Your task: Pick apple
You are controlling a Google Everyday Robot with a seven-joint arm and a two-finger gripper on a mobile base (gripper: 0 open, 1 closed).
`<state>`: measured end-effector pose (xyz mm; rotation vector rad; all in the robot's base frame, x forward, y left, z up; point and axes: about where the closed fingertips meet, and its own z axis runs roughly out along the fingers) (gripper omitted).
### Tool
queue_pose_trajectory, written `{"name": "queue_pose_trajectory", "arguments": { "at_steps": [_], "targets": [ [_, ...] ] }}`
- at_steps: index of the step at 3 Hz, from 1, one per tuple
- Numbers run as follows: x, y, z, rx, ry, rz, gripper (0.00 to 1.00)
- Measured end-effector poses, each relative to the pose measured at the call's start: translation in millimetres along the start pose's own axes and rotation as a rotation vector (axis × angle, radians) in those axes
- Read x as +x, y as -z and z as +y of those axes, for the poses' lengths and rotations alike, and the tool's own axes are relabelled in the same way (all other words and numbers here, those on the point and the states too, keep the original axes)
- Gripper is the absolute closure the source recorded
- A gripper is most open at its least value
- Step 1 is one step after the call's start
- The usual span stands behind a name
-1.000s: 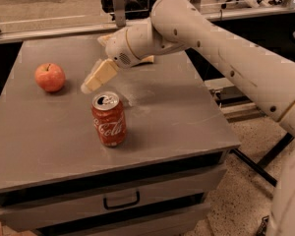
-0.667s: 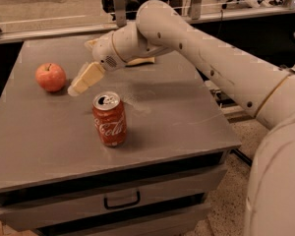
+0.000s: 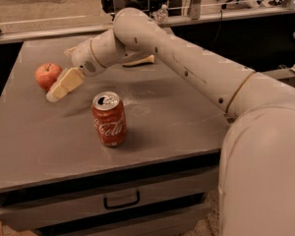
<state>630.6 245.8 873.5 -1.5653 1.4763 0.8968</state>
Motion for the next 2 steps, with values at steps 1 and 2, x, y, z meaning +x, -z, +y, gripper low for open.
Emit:
{"name": "queue_pose_trajectory", "arguments": {
  "at_steps": [1,2],
  "targets": [
    [-3.6,-16.1,3.4,-0.023,-0.003,-0.005,0.0],
    [-1.3,-25.8,1.8,-0.032,0.001,-0.008,0.13]
  ]
}}
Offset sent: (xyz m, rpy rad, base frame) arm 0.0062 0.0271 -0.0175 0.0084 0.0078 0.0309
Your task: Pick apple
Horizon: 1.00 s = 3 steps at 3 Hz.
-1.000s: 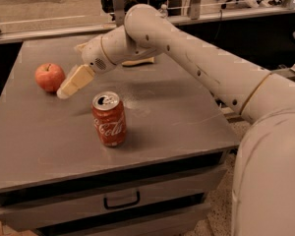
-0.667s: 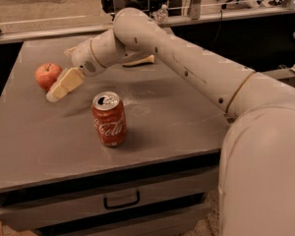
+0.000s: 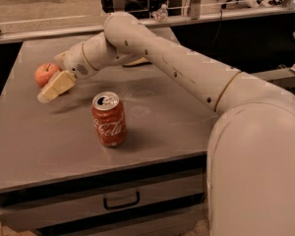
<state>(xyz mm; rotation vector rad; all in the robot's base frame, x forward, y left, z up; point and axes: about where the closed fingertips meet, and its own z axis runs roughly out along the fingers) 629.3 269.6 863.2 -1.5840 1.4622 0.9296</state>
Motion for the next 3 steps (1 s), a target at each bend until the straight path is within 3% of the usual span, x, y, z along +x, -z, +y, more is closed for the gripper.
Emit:
{"name": "queue_pose_trajectory", "arguments": {
  "at_steps": [1,2,3],
  "targets": [
    [1,-4,-1,-0.01,0.014,-0.011,0.37],
    [-2,11,-2,0.002,0.021,-0.021,0.68],
    [-16,47,-5,0.046,-0.017,-0.032,0.9]
  ]
}}
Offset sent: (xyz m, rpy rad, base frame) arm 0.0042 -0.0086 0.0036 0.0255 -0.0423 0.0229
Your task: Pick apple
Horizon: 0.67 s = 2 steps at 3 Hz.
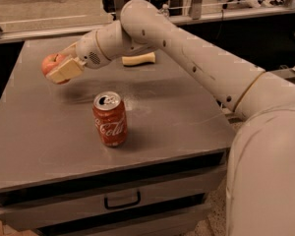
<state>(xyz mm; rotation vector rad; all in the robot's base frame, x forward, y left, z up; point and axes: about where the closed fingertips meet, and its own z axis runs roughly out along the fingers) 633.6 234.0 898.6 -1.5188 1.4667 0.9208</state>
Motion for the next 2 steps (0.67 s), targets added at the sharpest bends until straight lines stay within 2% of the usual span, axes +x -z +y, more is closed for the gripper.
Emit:
{"name": "queue_pose_trajectory", "arguments": {
  "at_steps": [1,2],
  "targets": [
    [-6,50,-4,0.002,-0.001,-0.023,1.0],
    [-3,50,10,-0.051,0.003,-0.005,1.0]
  ]
}}
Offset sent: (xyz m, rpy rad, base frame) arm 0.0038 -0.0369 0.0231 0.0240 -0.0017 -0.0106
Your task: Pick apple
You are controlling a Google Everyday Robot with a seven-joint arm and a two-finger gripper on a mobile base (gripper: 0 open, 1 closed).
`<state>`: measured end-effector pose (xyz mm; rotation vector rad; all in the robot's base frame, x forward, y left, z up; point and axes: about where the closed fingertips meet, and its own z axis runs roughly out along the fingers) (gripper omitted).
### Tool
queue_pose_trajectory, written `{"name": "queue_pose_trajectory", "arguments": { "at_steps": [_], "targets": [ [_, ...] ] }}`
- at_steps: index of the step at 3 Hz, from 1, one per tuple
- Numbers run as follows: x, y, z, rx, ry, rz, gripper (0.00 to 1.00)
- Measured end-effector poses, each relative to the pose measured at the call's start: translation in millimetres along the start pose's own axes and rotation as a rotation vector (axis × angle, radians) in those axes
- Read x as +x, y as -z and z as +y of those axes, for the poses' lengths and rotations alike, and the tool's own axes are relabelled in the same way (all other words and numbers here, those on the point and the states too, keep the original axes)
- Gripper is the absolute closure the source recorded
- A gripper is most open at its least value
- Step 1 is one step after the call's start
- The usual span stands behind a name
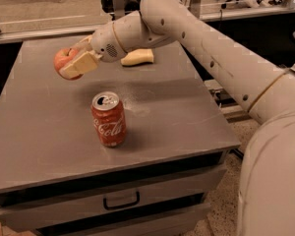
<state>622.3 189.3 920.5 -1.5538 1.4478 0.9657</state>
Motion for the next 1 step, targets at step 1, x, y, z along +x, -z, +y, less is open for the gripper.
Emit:
{"name": "queue_pose_trajectory", "arguments": {
  "at_steps": [1],
  "targets": [
    [0.0,0.0,0.0,0.0,0.0,0.0,1.0]
  ]
}}
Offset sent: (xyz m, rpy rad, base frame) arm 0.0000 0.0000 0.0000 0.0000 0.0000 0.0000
